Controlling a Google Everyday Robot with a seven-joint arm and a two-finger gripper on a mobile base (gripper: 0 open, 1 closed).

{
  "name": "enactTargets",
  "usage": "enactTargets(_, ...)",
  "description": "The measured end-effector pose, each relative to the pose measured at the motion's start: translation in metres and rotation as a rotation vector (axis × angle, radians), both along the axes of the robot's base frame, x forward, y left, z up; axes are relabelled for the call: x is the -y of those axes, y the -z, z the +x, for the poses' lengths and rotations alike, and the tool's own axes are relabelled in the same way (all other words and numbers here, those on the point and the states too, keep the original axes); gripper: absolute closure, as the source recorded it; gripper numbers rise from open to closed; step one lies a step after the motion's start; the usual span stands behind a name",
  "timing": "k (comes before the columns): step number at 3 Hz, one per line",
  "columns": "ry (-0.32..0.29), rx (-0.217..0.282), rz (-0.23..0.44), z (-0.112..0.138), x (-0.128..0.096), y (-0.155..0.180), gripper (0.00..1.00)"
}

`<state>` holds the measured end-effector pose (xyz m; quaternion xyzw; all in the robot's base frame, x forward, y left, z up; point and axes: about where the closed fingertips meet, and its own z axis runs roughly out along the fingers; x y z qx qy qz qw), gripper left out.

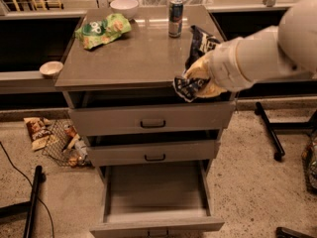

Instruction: Pick blue chip bag from bottom drawer and place on counter

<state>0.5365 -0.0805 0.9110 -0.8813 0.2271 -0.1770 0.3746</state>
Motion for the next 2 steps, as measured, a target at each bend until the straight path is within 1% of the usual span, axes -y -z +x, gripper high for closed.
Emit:
enactTargets(1, -0.041, -0.017, -0.072, 0.046, 0.005, -0.009, 1.0)
enactTargets(2, -0.119, -0.02, -0.098, 0.09, -0.027, -0.012, 1.0)
